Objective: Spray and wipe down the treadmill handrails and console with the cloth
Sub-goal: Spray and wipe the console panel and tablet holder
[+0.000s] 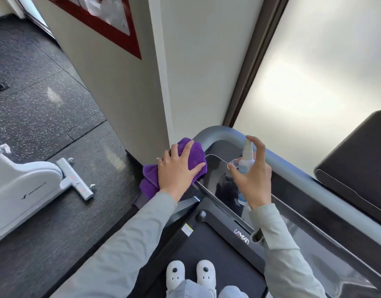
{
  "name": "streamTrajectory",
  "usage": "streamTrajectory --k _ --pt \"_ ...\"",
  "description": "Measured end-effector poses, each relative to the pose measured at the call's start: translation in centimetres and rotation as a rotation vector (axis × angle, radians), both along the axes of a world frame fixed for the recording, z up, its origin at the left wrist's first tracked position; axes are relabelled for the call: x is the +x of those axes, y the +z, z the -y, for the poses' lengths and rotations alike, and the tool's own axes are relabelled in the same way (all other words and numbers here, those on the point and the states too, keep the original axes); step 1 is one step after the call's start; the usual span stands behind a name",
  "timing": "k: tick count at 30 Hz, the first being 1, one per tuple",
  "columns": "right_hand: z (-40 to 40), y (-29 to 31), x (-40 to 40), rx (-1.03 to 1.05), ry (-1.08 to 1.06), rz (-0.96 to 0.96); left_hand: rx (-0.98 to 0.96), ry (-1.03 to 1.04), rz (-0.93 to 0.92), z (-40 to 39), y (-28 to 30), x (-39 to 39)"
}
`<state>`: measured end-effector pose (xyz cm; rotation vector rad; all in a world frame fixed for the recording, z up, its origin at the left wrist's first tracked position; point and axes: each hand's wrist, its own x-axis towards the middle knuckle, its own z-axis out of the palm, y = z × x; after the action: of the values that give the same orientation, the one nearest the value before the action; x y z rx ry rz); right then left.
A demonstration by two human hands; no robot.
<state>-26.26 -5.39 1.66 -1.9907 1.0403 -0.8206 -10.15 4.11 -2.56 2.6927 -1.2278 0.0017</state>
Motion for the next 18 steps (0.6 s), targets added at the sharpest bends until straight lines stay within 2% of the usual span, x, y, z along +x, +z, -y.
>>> streamTrajectory --k 5,8,14,18 --pt "0.8 0.1 -0.1 -0.029 -0.038 -0.001 -0.006 -0.052 -0.042 6.9 0.2 0.2" --pt "1.0 0.5 -0.6 -0.045 -0.061 0.025 -0.017 -0.087 -0.075 8.3 0.5 0.5" --pt "0.6 1.2 -1.7 -0.041 -0.059 0.054 -0.009 -0.065 -0.087 2.7 0.6 0.6" --pt "0.6 1.3 -2.2 -0.023 -0.080 0.089 -0.111 -0.070 -0.005 -2.4 -0.1 0.2"
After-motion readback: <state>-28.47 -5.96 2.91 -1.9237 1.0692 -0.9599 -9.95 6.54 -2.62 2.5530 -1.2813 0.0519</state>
